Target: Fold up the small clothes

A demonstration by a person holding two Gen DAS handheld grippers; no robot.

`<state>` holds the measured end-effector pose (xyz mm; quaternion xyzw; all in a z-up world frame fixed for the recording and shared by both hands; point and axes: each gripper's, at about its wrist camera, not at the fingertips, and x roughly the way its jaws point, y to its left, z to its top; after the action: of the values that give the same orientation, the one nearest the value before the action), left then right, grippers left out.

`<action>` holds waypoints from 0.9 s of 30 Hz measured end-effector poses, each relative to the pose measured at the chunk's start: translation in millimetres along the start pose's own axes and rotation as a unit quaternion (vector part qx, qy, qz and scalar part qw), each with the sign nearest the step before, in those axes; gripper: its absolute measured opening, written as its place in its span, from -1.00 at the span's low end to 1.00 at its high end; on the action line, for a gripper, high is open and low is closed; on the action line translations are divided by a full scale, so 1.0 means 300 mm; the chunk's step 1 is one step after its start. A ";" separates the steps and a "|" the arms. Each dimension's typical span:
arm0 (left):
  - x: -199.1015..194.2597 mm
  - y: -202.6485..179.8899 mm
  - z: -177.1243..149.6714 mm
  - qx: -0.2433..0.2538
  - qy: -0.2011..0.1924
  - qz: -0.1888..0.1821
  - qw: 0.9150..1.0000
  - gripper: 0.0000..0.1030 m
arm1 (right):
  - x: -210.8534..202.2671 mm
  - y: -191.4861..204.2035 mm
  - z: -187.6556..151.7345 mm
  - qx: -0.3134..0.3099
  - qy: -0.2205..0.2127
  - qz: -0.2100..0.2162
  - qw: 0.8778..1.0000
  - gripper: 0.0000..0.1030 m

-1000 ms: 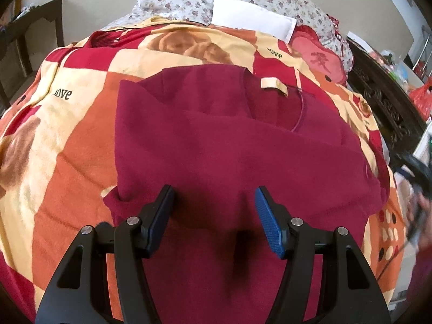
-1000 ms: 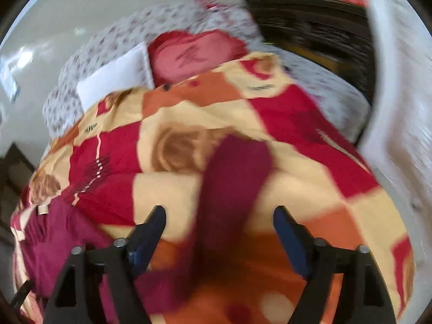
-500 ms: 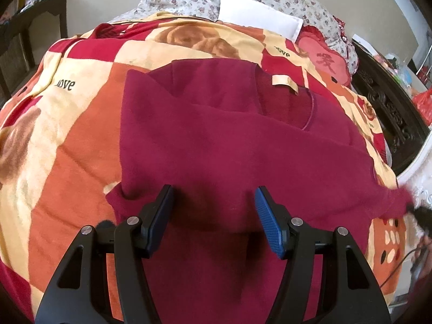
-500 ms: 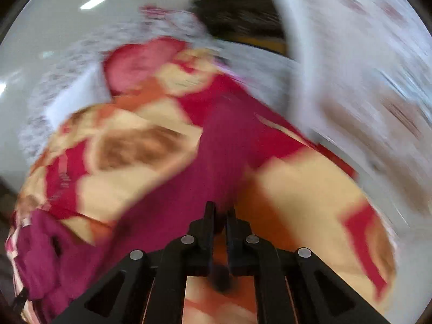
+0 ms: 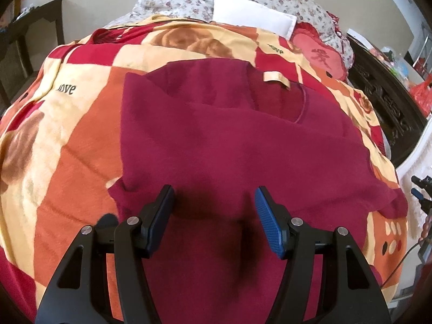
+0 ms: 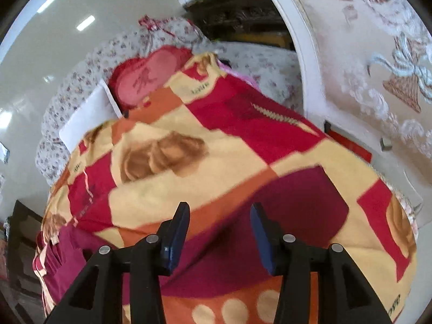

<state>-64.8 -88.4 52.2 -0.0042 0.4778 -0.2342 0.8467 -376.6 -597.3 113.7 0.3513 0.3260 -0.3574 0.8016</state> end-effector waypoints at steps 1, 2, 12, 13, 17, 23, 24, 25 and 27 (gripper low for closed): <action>0.005 0.006 0.001 -0.004 0.002 0.001 1.000 0.21 | 0.037 -0.005 0.008 0.004 0.019 -0.023 1.000 -0.13; 0.008 0.008 0.002 -0.007 0.003 0.000 1.000 0.21 | 0.074 -0.019 0.015 0.012 0.030 -0.028 0.999 -0.13; -0.014 0.009 -0.006 -0.007 0.000 -0.003 1.000 0.21 | 0.240 -0.087 0.032 0.055 0.063 -0.016 0.996 -0.83; -0.017 0.017 -0.005 -0.011 0.000 -0.005 1.000 0.21 | 0.217 -0.094 0.036 0.058 0.057 -0.005 0.997 -0.83; -0.042 0.054 0.015 -0.018 -0.009 0.000 1.000 0.21 | 0.033 -0.047 0.091 0.045 -0.019 0.063 0.997 -1.00; -0.106 0.133 0.059 -0.048 -0.037 0.005 0.998 0.21 | -0.328 0.304 0.182 -0.074 -0.123 0.226 0.963 -1.00; -0.117 0.152 0.064 -0.060 -0.041 0.005 0.997 0.21 | -0.353 0.370 0.181 -0.093 -0.118 0.232 0.961 -1.00; -0.124 0.165 0.066 -0.068 -0.042 0.002 0.997 0.21 | -0.353 0.397 0.180 -0.091 -0.109 0.231 0.963 -1.00; -0.136 0.189 0.063 -0.079 -0.044 -0.005 0.996 0.21 | -0.301 0.421 0.173 -0.080 -0.068 0.199 0.974 -0.93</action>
<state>-44.9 -25.8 82.3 -0.0841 0.4575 -0.1996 0.8624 -309.1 -544.7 253.4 0.3189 0.2220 -0.1867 0.9023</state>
